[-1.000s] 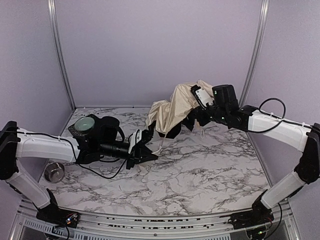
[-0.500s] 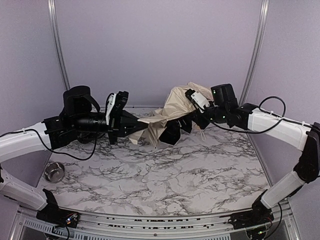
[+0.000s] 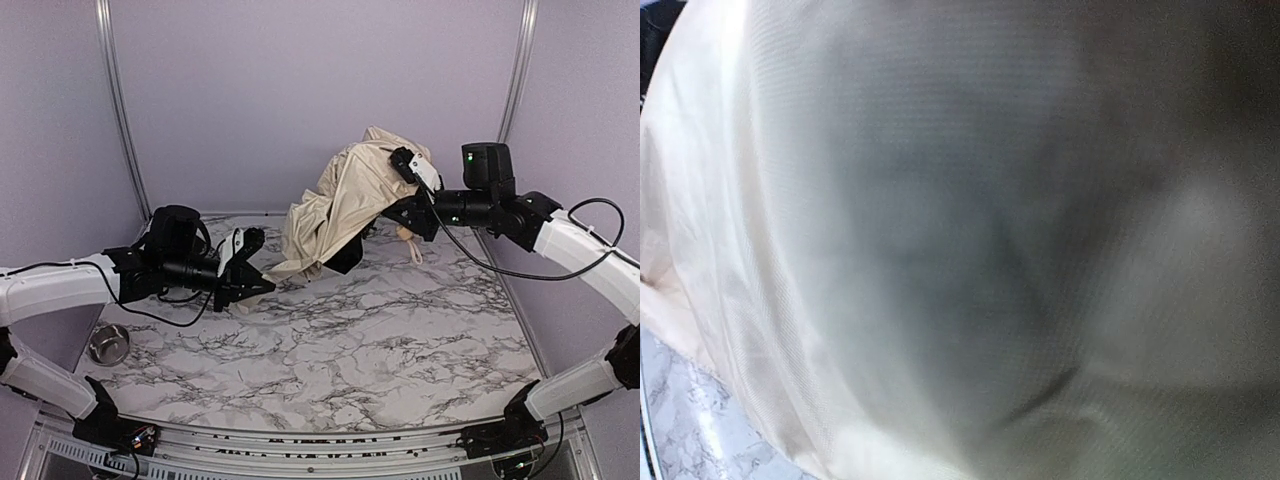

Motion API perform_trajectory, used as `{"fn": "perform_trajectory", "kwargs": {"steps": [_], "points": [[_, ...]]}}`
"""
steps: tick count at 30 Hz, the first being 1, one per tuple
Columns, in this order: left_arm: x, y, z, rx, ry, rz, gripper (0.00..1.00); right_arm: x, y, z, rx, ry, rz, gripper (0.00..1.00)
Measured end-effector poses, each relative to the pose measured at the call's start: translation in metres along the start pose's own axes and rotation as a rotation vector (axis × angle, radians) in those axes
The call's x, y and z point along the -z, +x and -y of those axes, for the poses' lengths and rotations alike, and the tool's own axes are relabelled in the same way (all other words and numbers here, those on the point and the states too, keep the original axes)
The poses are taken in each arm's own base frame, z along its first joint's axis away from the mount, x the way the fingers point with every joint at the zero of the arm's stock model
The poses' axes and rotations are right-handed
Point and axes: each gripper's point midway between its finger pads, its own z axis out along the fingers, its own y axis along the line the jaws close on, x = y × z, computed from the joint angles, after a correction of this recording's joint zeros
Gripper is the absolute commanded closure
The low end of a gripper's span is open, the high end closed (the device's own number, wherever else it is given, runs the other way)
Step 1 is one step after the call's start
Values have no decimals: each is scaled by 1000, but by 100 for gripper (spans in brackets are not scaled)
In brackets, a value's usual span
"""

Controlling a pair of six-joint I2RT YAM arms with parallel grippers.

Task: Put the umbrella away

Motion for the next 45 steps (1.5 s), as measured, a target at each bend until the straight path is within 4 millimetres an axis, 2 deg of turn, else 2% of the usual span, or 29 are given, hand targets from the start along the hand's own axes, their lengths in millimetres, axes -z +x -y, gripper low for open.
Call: {"fn": "perform_trajectory", "kwargs": {"steps": [3,6,7,10,11,14,17,19,21,22,23,25,27,29,32,33,35,36,38,40,42,45], "points": [[-7,13,-3,2,-3,-34,100,10,-21,-16,28,-95,77,100],[-11,21,-8,-1,-14,-55,100,19,-31,-28,59,-154,117,100],[-13,23,-9,1,-15,-62,97,21,-33,-29,60,-155,120,100],[-19,23,-11,14,-2,-68,52,19,-30,-22,45,-116,102,100],[-20,21,-10,19,6,-64,43,18,-29,-19,36,-101,94,100],[-20,10,1,-24,31,-51,30,16,-26,-13,11,-73,80,100],[-13,-3,35,-112,106,-40,25,16,-30,-11,9,-59,106,100],[3,-20,51,-185,121,5,24,16,-33,-10,15,-52,129,100],[26,-41,57,-249,82,85,27,19,-36,-11,24,-50,155,100],[36,-53,57,-270,50,133,34,20,-37,-12,28,-54,167,100],[45,-69,54,-284,2,191,37,20,-38,-13,30,-58,174,100],[55,-95,42,-273,-84,272,38,21,-40,-16,32,-70,192,100],[56,-122,20,-217,-173,328,38,20,-41,-17,30,-76,200,100],[47,-140,-2,-160,-221,353,38,20,-41,-18,27,-82,206,100],[25,-142,-18,-96,-216,343,41,19,-40,-19,18,-90,209,100],[17,-140,-19,-80,-206,332,52,19,-41,-19,17,-91,211,100],[0,-134,-15,-58,-179,310,89,19,-41,-19,12,-92,214,100],[-7,-132,-12,-51,-163,301,100,19,-41,-19,8,-92,215,100],[-20,-130,-8,-39,-145,286,100,18,-41,-19,1,-91,219,100],[-28,-136,-8,-35,-139,289,100,16,-38,-19,-17,-91,220,100],[-32,-151,-7,-41,-139,311,100,14,-34,-19,-46,-91,223,100],[-37,-191,-1,-56,-131,392,100,8,-33,-18,-98,-96,245,100]]}}
